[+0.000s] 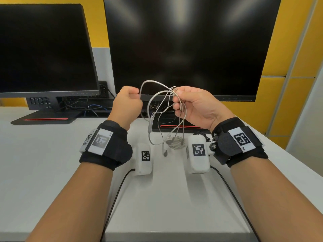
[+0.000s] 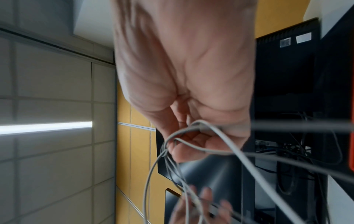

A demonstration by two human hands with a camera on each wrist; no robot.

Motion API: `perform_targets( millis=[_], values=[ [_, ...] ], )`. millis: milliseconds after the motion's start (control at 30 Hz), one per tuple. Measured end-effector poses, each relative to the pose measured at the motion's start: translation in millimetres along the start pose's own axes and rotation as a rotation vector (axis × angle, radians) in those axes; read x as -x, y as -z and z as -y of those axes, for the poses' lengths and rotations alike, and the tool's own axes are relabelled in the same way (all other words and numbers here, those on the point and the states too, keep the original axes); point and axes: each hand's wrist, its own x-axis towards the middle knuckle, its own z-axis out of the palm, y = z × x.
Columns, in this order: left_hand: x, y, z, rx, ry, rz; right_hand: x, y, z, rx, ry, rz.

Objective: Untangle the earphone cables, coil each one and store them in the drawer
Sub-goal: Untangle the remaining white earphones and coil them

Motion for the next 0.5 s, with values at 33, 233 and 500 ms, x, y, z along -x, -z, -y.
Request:
perform_targets(
  millis=[33, 233, 500],
  values=[
    [3, -2, -4, 0.002, -0.063, 0.065, 0, -1, -1, 0.005, -0.005, -0.006],
    [20, -9, -19, 0.056, -0.306, 0.327, -2, -2, -3, 0.03, -0.017, 0.004],
    [0, -3, -1, -0.023, -0.11, -0.076, 0, -3, -2, 0.072, -0.009, 0.027]
  ],
)
